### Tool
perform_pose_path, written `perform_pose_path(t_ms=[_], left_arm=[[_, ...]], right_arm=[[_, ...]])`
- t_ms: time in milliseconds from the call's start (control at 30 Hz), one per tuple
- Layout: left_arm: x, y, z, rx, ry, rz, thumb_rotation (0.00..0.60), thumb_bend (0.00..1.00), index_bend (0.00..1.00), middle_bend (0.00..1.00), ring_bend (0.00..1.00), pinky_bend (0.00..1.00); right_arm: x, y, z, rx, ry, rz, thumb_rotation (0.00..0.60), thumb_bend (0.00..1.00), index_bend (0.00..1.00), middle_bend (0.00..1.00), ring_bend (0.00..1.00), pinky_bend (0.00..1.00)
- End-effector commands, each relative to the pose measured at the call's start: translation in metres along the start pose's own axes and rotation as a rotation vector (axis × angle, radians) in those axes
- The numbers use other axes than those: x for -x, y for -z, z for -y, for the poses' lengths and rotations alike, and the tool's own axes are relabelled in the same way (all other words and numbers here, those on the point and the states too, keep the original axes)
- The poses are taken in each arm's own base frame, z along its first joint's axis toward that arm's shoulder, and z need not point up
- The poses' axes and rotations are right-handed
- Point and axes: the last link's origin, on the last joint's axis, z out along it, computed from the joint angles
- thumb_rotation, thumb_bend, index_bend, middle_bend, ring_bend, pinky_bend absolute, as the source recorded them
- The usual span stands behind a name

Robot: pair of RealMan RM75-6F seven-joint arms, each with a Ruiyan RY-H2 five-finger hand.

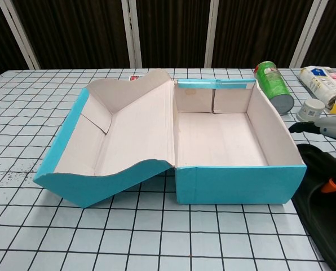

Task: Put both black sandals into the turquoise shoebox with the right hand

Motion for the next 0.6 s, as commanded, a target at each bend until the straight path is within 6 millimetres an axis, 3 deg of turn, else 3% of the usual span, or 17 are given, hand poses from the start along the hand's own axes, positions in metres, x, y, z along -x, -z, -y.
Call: perform_pose_path(t_ms=[33, 167, 367, 600], left_arm=[[-0.0001, -0.0002, 0.0004, -0.002, 0.000, -0.001, 0.600, 0.37, 0.10, 0.03, 0.00, 0.09], [0.0001, -0.0008, 0.0005, -0.004, -0.001, 0.000, 0.600, 0.37, 0.10, 0.03, 0.00, 0.09], [0.0006, -0.0015, 0.0005, -0.004, -0.004, 0.003, 0.600, 0.37, 0.10, 0.03, 0.00, 0.09], [0.0011, -0.0013, -0.0006, 0.000, -0.003, 0.004, 0.600, 0.37, 0.10, 0.03, 0.00, 0.09]], right_arm=[[-0.0015, -0.0057, 0.0012, -0.001, 0.033, 0.012, 0.600, 0.16, 0.01, 0.11, 0.04, 0.00], [-0.0018, -0.0107, 0.0021, 0.001, 0.070, 0.041, 0.600, 0.16, 0.03, 0.17, 0.04, 0.00], [-0.0010, -0.0150, 0.0018, 0.008, 0.092, 0.072, 0.600, 0.16, 0.15, 0.39, 0.10, 0.00], [-0.0006, -0.0131, 0.0039, -0.032, 0.039, 0.082, 0.600, 0.35, 0.33, 0.55, 0.20, 0.00]])
